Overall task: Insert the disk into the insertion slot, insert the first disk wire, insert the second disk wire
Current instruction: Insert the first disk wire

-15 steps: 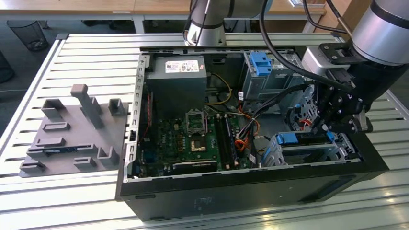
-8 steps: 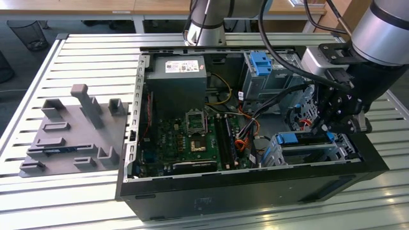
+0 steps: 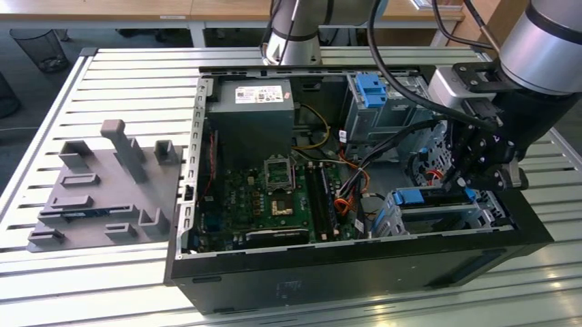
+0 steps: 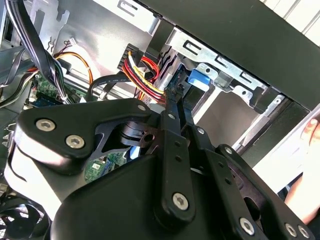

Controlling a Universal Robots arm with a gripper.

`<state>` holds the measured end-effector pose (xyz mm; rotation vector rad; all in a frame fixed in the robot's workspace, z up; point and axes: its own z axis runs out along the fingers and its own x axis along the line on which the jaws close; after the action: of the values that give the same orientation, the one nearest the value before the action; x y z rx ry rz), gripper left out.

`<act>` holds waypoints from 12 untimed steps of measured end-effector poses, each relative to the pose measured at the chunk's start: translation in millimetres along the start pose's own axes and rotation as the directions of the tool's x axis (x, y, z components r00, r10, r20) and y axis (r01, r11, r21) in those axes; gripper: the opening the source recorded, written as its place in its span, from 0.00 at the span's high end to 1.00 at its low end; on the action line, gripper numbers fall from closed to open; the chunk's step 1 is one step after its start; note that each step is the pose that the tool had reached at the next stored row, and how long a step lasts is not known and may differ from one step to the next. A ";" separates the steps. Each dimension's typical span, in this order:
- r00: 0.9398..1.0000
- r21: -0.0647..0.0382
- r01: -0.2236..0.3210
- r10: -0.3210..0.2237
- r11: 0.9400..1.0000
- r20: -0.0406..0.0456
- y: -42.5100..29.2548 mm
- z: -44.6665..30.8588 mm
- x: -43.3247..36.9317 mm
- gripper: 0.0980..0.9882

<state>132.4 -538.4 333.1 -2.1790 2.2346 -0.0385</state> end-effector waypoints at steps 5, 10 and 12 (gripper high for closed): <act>1.000 0.000 0.000 0.000 1.000 0.000 0.0 -0.4 0.0 0.92; 1.000 0.000 -0.001 0.001 1.000 0.000 0.0 -1.4 0.3 0.92; 1.000 0.000 -0.003 0.003 1.000 0.000 -0.1 -1.3 1.1 0.92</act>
<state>132.4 -539.5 334.5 -2.1759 2.2376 -0.0384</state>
